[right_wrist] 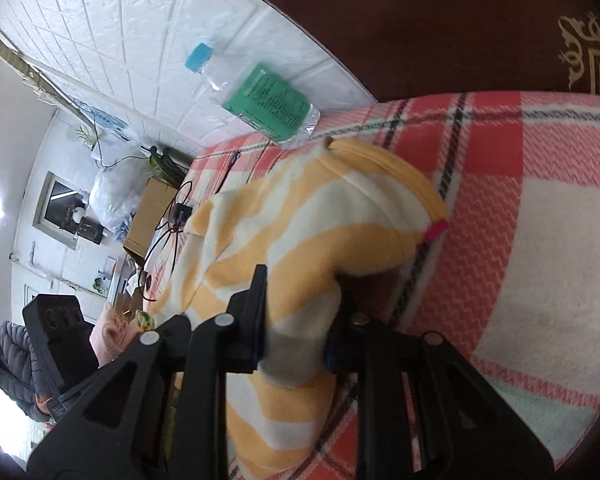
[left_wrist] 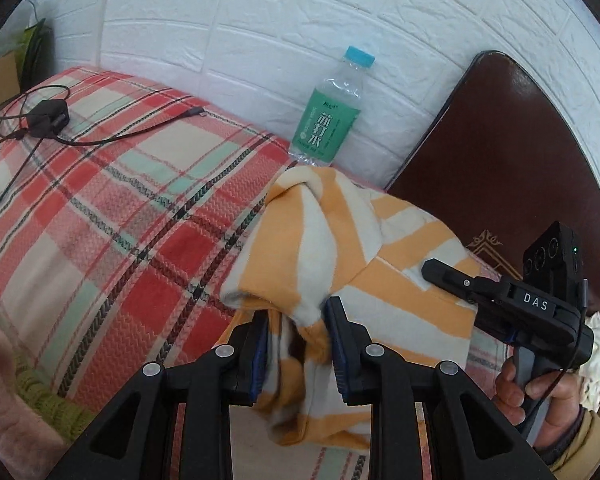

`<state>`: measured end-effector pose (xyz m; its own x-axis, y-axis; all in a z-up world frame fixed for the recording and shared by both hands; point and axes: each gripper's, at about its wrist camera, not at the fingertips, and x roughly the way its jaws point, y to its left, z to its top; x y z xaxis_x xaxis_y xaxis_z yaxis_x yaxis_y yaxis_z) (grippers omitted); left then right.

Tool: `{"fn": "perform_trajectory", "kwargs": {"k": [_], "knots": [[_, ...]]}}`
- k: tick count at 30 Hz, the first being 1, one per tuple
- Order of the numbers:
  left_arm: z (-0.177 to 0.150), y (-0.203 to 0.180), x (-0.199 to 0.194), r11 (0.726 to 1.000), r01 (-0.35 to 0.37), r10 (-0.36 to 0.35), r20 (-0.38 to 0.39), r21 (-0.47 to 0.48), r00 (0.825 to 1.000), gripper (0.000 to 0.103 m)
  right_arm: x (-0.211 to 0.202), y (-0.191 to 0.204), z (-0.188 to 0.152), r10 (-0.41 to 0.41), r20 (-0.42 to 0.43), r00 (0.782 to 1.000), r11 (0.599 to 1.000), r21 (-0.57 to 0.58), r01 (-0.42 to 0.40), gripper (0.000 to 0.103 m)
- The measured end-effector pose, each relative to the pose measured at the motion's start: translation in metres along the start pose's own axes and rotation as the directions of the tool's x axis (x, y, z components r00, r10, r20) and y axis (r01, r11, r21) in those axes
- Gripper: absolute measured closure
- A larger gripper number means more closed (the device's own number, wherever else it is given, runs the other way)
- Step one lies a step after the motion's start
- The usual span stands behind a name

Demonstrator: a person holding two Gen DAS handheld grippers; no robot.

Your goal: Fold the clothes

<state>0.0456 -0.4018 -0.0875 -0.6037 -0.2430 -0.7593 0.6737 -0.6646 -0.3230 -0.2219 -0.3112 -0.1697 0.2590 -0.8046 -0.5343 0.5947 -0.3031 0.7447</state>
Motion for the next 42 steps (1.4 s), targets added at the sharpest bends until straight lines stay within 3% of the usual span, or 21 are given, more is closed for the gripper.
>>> {"fn": "perform_trajectory", "kwargs": {"k": [3, 9, 11, 12, 14, 15, 18, 21, 26, 33, 37, 39, 41, 42], "knots": [[-0.002, -0.001, 0.002, 0.999, -0.038, 0.038, 0.002, 0.010, 0.999, 0.075, -0.005, 0.002, 0.000, -0.022, 0.005, 1.000, 1.000, -0.021, 0.023, 0.074], [-0.006, -0.010, -0.012, 0.993, -0.108, 0.107, 0.026, 0.050, 0.994, 0.059, -0.018, 0.017, -0.008, -0.124, 0.000, 0.992, 0.987, -0.108, 0.123, 0.068], [-0.009, -0.015, -0.024, 0.992, -0.105, 0.101, 0.057, 0.066, 0.993, 0.047, -0.026, 0.027, -0.015, -0.170, 0.005, 0.985, 0.971, -0.170, 0.168, 0.057], [-0.011, -0.018, -0.033, 0.994, -0.086, 0.081, 0.078, 0.068, 0.994, 0.043, -0.031, 0.033, -0.019, -0.189, 0.017, 0.982, 0.959, -0.211, 0.189, 0.056], [-0.018, -0.024, -0.052, 0.995, -0.063, 0.052, 0.137, 0.080, 0.989, 0.023, -0.043, 0.047, -0.029, -0.215, 0.052, 0.975, 0.931, -0.292, 0.220, 0.056], [-0.022, -0.028, -0.062, 0.994, -0.065, 0.048, 0.176, 0.092, 0.983, 0.019, -0.050, 0.055, -0.035, -0.218, 0.075, 0.973, 0.917, -0.327, 0.230, 0.056], [-0.032, -0.043, -0.081, 0.984, -0.073, 0.032, 0.235, 0.165, 0.971, 0.019, -0.064, 0.079, -0.051, -0.205, 0.140, 0.969, 0.862, -0.443, 0.247, 0.056], [-0.039, -0.057, -0.084, 0.971, -0.083, 0.024, 0.254, 0.223, 0.967, 0.018, -0.054, 0.095, -0.063, -0.219, 0.149, 0.964, 0.804, -0.533, 0.264, 0.056], [-0.044, -0.058, -0.059, 0.974, -0.082, 0.041, 0.190, 0.211, 0.981, 0.018, -0.024, 0.095, -0.069, -0.300, 0.149, 0.942, 0.744, -0.582, 0.329, 0.056], [-0.052, -0.051, -0.025, 0.975, -0.108, 0.087, 0.113, 0.196, 0.990, 0.017, -0.005, 0.074, -0.069, -0.350, 0.104, 0.931, 0.747, -0.569, 0.345, 0.056], [-0.057, -0.047, -0.008, 0.978, -0.109, 0.098, 0.074, 0.179, 0.992, 0.003, -0.005, 0.073, -0.070, -0.354, 0.104, 0.929, 0.742, -0.574, 0.347, 0.055], [-0.060, -0.046, -0.005, 0.979, -0.106, 0.097, 0.062, 0.173, 0.993, 0.003, -0.009, 0.074, -0.071, -0.354, 0.109, 0.929, 0.746, -0.567, 0.351, 0.055], [-0.063, -0.046, -0.005, 0.980, -0.105, 0.095, 0.064, 0.171, 0.993, 0.002, -0.017, 0.076, -0.074, -0.347, 0.116, 0.931, 0.747, -0.566, 0.349, 0.050], [-0.064, -0.046, -0.007, 0.980, -0.100, 0.090, 0.067, 0.170, 0.994, 0.002, -0.021, 0.077, -0.075, -0.345, 0.127, 0.930, 0.744, -0.567, 0.353, 0.043]]}}
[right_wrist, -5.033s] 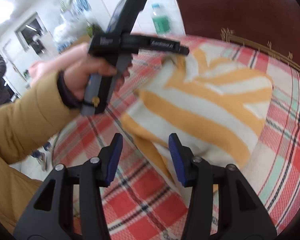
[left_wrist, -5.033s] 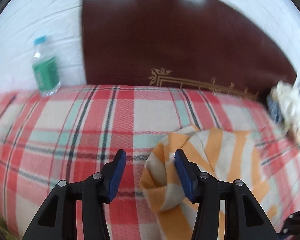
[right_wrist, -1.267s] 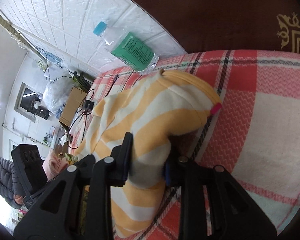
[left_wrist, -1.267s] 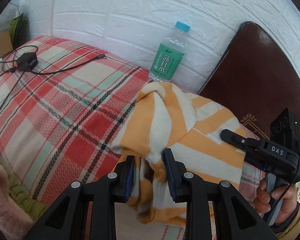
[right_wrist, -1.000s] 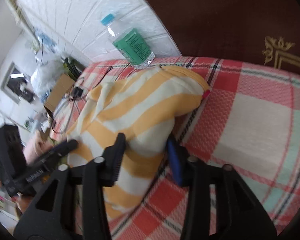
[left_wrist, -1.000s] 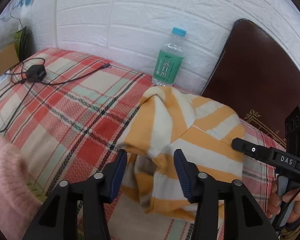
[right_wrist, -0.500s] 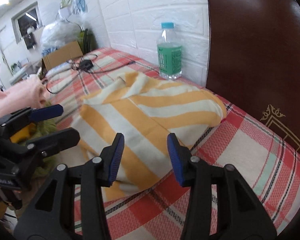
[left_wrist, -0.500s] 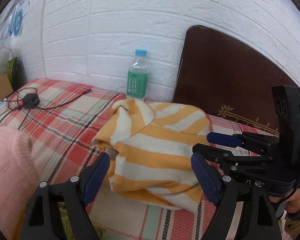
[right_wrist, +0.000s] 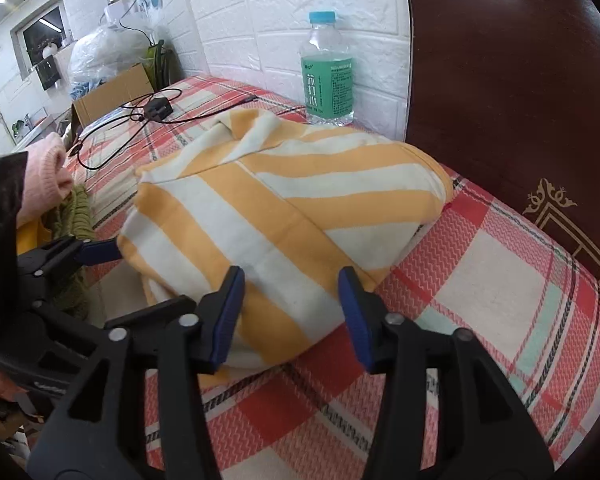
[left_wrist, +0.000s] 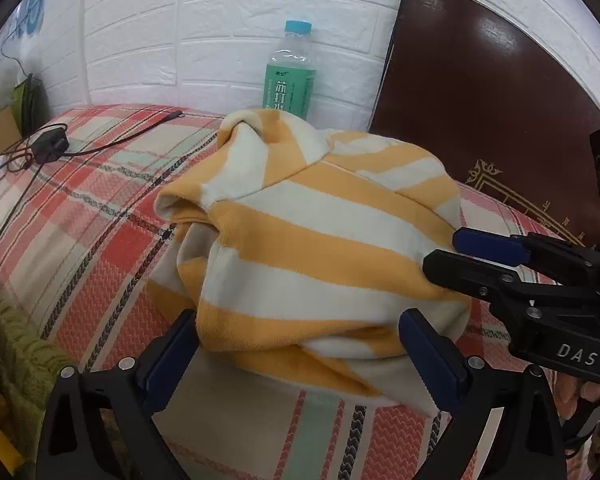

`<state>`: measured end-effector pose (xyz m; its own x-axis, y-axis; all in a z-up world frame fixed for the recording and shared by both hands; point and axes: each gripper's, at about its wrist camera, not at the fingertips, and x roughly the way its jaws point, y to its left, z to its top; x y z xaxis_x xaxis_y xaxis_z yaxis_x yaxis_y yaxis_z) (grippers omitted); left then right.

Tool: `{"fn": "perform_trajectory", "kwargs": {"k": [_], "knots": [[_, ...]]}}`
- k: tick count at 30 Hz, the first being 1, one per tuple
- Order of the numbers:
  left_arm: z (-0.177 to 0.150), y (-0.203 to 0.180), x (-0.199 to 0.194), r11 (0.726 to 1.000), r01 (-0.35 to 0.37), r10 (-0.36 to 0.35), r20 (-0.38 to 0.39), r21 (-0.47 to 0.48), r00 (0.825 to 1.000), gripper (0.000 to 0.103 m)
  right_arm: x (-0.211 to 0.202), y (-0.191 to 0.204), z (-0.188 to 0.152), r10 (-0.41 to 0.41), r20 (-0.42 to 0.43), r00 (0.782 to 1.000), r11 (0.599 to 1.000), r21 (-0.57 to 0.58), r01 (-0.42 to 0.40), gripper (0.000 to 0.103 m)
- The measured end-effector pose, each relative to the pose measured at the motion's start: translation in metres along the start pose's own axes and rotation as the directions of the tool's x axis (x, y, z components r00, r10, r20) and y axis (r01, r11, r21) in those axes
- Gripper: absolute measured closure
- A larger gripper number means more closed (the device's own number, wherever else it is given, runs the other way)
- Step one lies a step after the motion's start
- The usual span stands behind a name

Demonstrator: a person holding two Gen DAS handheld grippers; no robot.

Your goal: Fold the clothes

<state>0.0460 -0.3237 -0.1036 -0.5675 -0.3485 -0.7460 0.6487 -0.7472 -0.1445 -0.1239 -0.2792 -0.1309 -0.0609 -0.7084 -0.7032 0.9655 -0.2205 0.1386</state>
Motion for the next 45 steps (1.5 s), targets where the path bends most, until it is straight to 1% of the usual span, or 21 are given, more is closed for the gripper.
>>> {"fn": "perform_trajectory", "kwargs": {"k": [1, 4, 6, 9, 11, 15, 17, 19, 22, 24, 26, 29, 31, 39, 41, 45], "knots": [[-0.001, 0.000, -0.002, 1.000, 0.005, -0.005, 0.003, -0.001, 1.000, 0.002, -0.005, 0.001, -0.001, -0.002, 0.010, 1.000, 1.000, -0.001, 0.002, 0.040], [-0.004, -0.006, -0.018, 0.999, 0.037, -0.038, 0.037, 0.016, 0.999, 0.001, -0.022, 0.002, -0.004, 0.010, 0.041, 0.999, 1.000, 0.006, -0.010, 0.040], [-0.007, -0.007, -0.030, 0.997, 0.072, -0.072, 0.057, 0.006, 0.996, 0.000, -0.034, 0.002, -0.007, 0.024, 0.060, 0.998, 1.000, 0.017, -0.025, 0.039], [-0.012, -0.008, -0.047, 0.993, 0.118, -0.117, 0.070, -0.011, 0.991, 0.000, -0.049, 0.005, -0.014, 0.044, 0.079, 0.996, 0.999, 0.028, -0.047, 0.038], [-0.017, -0.013, -0.056, 0.992, 0.128, -0.128, 0.075, 0.000, 0.989, 0.000, -0.057, 0.008, -0.020, 0.053, 0.085, 0.995, 0.998, 0.029, -0.055, 0.035], [-0.029, -0.027, -0.076, 0.994, 0.088, -0.093, 0.088, 0.066, 0.992, 0.000, -0.068, 0.015, -0.031, 0.062, 0.098, 0.993, 0.997, 0.037, -0.066, 0.034], [-0.034, -0.034, -0.087, 0.994, 0.061, -0.072, 0.123, 0.096, 0.990, 0.000, -0.073, 0.017, -0.037, 0.063, 0.107, 0.992, 0.996, 0.055, -0.069, 0.033], [-0.038, -0.041, -0.100, 0.991, 0.061, -0.081, 0.172, 0.119, 0.982, 0.000, -0.079, 0.019, -0.043, 0.075, 0.120, 0.990, 0.993, 0.079, -0.085, 0.033], [-0.039, -0.036, -0.097, 0.987, 0.141, -0.151, 0.150, 0.074, 0.977, 0.000, -0.086, 0.022, -0.050, 0.079, 0.128, 0.989, 0.992, 0.092, -0.091, 0.032], [-0.039, -0.033, -0.086, 0.985, 0.168, -0.172, 0.090, 0.049, 0.981, 0.000, -0.089, 0.024, -0.053, 0.066, 0.125, 0.990, 0.992, 0.099, -0.078, 0.032], [-0.043, -0.031, -0.083, 0.986, 0.163, -0.165, 0.090, 0.031, 0.982, 0.000, -0.091, 0.023, -0.055, 0.062, 0.120, 0.991, 0.991, 0.107, -0.075, 0.032], [-0.047, -0.035, -0.086, 0.993, 0.105, -0.110, 0.109, 0.051, 0.988, 0.000, -0.096, 0.020, -0.057, 0.065, 0.131, 0.989, 0.989, 0.122, -0.081, 0.032], [-0.047, -0.038, -0.089, 0.993, 0.097, -0.104, 0.102, 0.072, 0.989, 0.000, -0.099, 0.020, -0.058, 0.058, 0.136, 0.989, 0.989, 0.128, -0.076, 0.031], [-0.046, -0.041, -0.119, 0.996, 0.042, -0.054, 0.156, 0.075, 0.986, 0.000, -0.113, 0.031, -0.061, 0.052, 0.178, 0.983, 0.989, 0.127, -0.076, 0.030], [-0.047, -0.042, -0.126, 0.997, 0.032, -0.045, 0.170, 0.076, 0.984, 0.000, -0.116, 0.036, -0.063, 0.034, 0.186, 0.982, 0.991, 0.117, -0.057, 0.026], [-0.047, -0.044, -0.135, 0.998, 0.010, -0.022, 0.187, 0.066, 0.982, 0.000, -0.122, 0.041, -0.063, 0.015, 0.214, 0.977, 0.991, 0.125, -0.042, 0.026]]}}
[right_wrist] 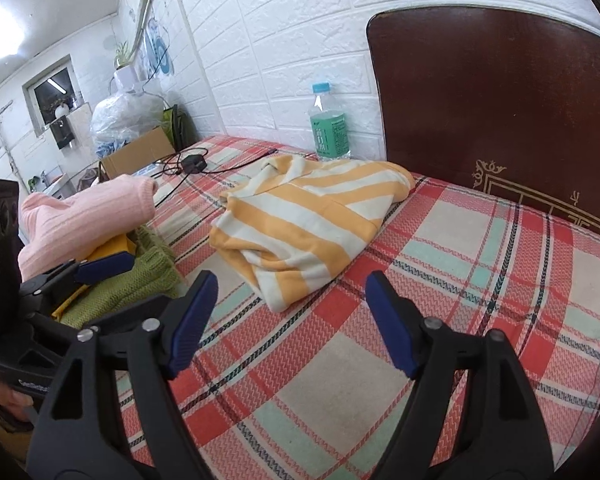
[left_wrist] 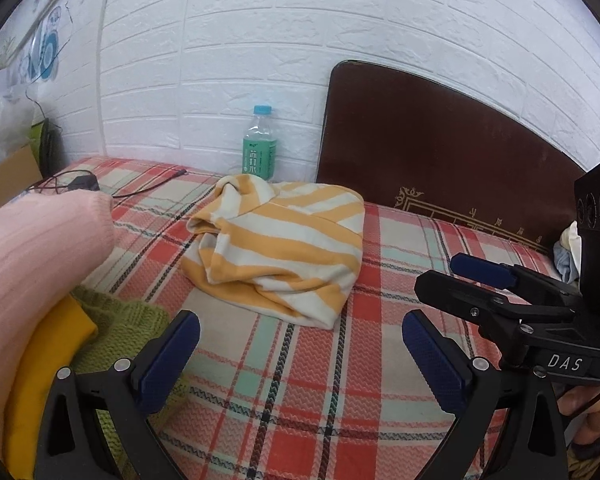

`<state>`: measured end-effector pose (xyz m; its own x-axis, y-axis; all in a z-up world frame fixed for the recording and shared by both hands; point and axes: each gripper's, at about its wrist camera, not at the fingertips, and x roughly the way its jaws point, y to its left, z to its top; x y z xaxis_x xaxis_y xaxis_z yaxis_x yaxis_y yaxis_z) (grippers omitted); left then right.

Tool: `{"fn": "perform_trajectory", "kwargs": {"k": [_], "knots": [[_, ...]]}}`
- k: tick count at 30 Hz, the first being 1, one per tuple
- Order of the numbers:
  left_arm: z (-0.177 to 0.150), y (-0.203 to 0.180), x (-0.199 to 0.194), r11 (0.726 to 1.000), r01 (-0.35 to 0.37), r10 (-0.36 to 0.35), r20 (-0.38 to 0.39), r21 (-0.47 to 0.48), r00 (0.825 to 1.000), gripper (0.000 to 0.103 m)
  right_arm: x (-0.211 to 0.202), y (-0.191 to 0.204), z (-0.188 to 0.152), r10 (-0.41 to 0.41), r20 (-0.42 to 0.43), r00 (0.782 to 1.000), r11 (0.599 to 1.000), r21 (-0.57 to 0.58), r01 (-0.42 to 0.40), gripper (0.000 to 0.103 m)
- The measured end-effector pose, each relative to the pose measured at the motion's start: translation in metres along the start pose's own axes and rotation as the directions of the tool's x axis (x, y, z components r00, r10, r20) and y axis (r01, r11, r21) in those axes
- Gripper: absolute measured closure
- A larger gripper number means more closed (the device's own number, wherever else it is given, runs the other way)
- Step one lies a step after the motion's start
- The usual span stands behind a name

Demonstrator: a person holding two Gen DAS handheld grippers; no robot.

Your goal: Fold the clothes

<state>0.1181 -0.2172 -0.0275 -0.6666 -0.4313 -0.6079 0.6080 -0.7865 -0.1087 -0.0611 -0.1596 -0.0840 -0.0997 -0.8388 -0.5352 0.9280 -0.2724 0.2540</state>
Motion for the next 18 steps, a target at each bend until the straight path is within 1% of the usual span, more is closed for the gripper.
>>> {"fn": "perform_trajectory", "kwargs": {"k": [4, 10, 18], "knots": [[0.001, -0.002, -0.008, 0.999, -0.030, 0.030, 0.015, 0.014, 0.999, 0.000, -0.001, 0.002, 0.001, 0.005, 0.006, 1.000, 1.000, 0.009, -0.005, 0.026], [-0.001, 0.001, -0.012, 0.999, -0.030, 0.030, 0.008, -0.012, 1.000, 0.000, -0.004, 0.008, 0.001, -0.003, 0.015, 1.000, 1.000, -0.002, 0.003, 0.026], [-0.006, 0.002, -0.016, 0.999, -0.025, 0.025, 0.010, -0.029, 1.000, 0.000, -0.003, 0.011, 0.002, 0.007, 0.008, 1.000, 1.000, -0.011, -0.007, 0.026]]}}
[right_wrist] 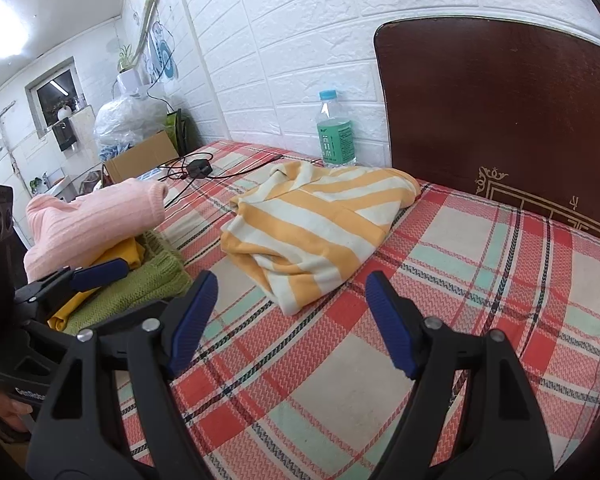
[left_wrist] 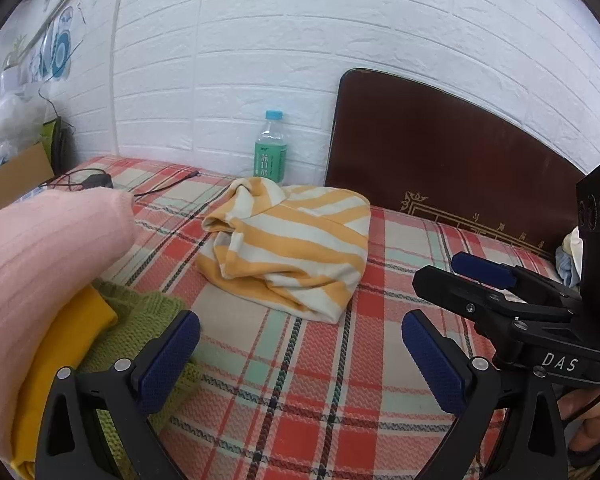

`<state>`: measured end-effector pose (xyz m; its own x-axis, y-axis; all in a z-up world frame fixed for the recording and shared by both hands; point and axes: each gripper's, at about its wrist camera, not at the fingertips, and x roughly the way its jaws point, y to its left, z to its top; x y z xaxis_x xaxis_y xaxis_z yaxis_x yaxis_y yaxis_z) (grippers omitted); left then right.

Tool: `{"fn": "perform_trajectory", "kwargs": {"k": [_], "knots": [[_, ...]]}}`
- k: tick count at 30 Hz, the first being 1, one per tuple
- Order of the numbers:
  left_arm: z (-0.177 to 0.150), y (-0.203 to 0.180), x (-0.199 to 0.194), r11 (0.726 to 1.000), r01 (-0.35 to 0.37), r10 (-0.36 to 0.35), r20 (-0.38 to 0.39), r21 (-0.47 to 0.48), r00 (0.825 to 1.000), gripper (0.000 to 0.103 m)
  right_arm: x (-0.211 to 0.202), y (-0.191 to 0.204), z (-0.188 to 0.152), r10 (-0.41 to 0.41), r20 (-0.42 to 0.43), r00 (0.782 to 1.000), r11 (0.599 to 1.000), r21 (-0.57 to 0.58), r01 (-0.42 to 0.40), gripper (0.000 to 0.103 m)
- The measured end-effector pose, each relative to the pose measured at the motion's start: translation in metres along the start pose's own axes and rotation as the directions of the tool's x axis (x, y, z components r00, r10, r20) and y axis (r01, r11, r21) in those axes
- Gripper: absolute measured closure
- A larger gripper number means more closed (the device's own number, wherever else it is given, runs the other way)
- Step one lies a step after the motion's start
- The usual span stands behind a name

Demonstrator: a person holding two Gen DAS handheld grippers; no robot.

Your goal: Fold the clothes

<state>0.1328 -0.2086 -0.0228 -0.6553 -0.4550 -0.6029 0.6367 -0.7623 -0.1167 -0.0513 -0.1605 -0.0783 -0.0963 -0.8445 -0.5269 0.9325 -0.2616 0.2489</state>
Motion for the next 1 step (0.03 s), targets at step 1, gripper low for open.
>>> {"fn": "perform_trajectory", "kwargs": {"k": [1], "knots": [[-0.0005, -0.0003, -0.0006, 1.000, -0.002, 0.002, 0.000, -0.004, 1.000, 0.000, -0.0003, 0.0006, 0.0003, 0.001, 0.001, 1.000, 1.000, 0.000, -0.001, 0.026]]}}
